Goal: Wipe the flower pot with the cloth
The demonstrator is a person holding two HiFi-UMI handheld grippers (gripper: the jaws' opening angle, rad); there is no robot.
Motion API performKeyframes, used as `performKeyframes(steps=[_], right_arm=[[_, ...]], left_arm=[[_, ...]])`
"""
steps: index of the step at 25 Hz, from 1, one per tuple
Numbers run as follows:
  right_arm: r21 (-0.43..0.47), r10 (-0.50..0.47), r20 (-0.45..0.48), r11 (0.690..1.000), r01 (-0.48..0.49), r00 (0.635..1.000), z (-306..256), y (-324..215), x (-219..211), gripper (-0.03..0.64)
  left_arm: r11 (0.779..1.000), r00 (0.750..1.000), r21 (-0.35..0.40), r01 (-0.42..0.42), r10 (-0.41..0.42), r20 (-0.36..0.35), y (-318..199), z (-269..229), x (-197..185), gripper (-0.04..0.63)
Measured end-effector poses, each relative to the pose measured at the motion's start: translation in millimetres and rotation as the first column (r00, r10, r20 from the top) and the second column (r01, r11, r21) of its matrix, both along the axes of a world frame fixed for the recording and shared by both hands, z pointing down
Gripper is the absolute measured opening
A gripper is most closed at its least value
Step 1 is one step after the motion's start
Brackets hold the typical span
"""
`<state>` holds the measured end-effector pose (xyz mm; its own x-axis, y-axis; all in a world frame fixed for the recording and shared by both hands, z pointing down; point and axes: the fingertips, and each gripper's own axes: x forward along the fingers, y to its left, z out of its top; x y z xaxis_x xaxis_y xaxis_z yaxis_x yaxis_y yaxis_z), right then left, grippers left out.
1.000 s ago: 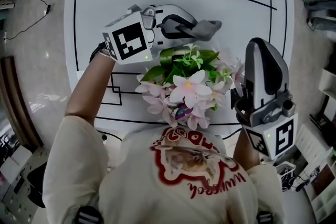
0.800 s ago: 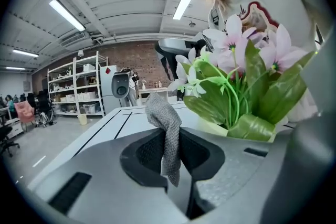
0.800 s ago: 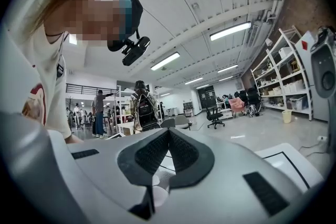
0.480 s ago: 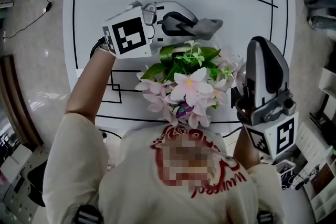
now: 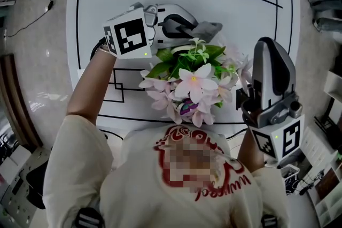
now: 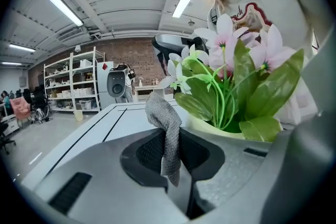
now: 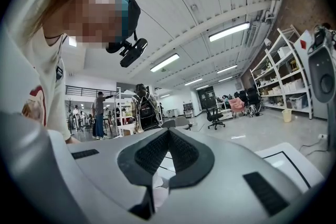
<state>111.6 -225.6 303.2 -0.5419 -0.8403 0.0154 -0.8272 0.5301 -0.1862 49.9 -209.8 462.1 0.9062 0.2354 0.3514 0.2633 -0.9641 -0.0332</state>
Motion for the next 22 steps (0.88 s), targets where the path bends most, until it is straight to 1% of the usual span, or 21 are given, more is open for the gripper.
performKeyframes(steps=[3, 9, 22], right_arm=[[0.004, -0.006, 0.003, 1.000, 0.006, 1.000, -1.7, 1.5, -2.0, -0.001], [0.003, -0.004, 0.003, 1.000, 0.004, 1.000, -2.2, 2.2, -1.2, -0.002], [0.004, -0.026, 0.010, 1.000, 0.026, 1.000, -4.8, 2.0, -3.9, -0.001]], left_arm=[[1.000, 1.000, -0.014, -0.001, 0.001, 0.007, 1.9, 1.1, -3.7, 0.057], [1.000, 0.999, 0.007, 0.010, -0.010, 0.041, 0.8, 5.5, -9.5, 0.057], [0.998, 0.997, -0.001, 0.064, -0.064, 0.037, -0.1, 4.5, -18.2, 0.057]])
